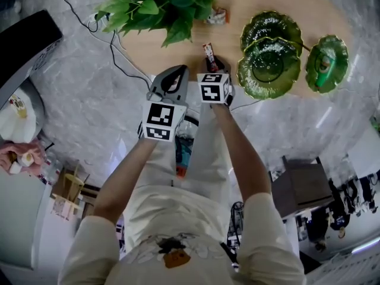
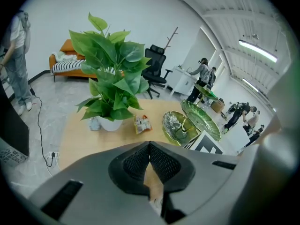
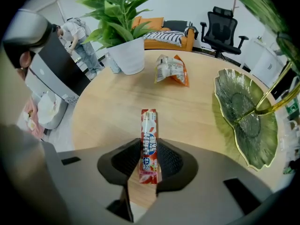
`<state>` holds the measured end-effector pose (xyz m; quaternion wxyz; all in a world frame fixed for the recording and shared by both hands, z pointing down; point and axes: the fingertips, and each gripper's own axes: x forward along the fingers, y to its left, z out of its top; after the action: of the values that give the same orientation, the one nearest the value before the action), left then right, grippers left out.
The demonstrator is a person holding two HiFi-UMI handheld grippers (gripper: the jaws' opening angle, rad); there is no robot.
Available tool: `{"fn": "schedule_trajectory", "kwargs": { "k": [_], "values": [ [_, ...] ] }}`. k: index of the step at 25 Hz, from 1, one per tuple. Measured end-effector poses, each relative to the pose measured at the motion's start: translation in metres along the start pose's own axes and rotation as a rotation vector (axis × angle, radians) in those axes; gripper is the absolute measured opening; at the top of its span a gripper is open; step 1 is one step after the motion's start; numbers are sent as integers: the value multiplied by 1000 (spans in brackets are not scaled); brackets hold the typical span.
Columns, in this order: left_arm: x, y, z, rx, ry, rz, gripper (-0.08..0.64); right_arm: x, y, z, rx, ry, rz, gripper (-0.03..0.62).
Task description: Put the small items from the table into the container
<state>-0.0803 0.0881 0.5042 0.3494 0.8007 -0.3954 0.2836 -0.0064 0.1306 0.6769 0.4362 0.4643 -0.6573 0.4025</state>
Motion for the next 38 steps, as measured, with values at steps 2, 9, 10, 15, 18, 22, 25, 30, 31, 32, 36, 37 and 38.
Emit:
{"fn": "schedule_trajectory", "kwargs": {
  "k": [2, 9, 10, 15, 18, 22, 25, 30, 31, 32, 36, 37, 38],
  "values": [
    [-2, -2, 5, 2, -9, -2, 8, -2, 0, 4, 11, -13, 15, 109],
    [-11, 0, 8, -14, -26, 29, 8, -20, 20, 15, -25, -71, 102, 109],
    [-12, 0, 6, -15, -23, 30, 8, -24, 24, 15, -16, -76, 121, 109],
    [-18, 2, 3, -19, -23, 46, 8, -51, 42, 24, 95, -135, 232, 109],
    [-23, 5, 8, -28, -40, 67, 8, -67, 47, 29, 115, -185, 259, 109],
    [-29, 1, 16, -31, -61, 77, 8, -95, 56, 40, 115, -241, 320, 109],
    [-34, -2, 23, -44, -78, 89, 8, -112, 57, 46, 116, -269, 350, 109],
    [-44, -12, 36, -61, -112, 94, 8, -137, 51, 58, 117, -315, 379, 109],
    [-46, -15, 38, -62, -117, 91, 8, -142, 50, 60, 119, -322, 384, 109],
    [-49, -18, 41, -62, -123, 90, 8, -147, 49, 62, 121, -330, 386, 109],
    [-58, -28, 50, -61, -150, 91, 8, -165, 45, 71, 124, -366, 396, 109],
    [-59, -31, 51, -55, -154, 88, 8, -171, 44, 73, 127, -377, 400, 109],
    [-60, -35, 53, -46, -157, 85, 8, -176, 43, 75, 130, -386, 403, 109]
  ]
}}
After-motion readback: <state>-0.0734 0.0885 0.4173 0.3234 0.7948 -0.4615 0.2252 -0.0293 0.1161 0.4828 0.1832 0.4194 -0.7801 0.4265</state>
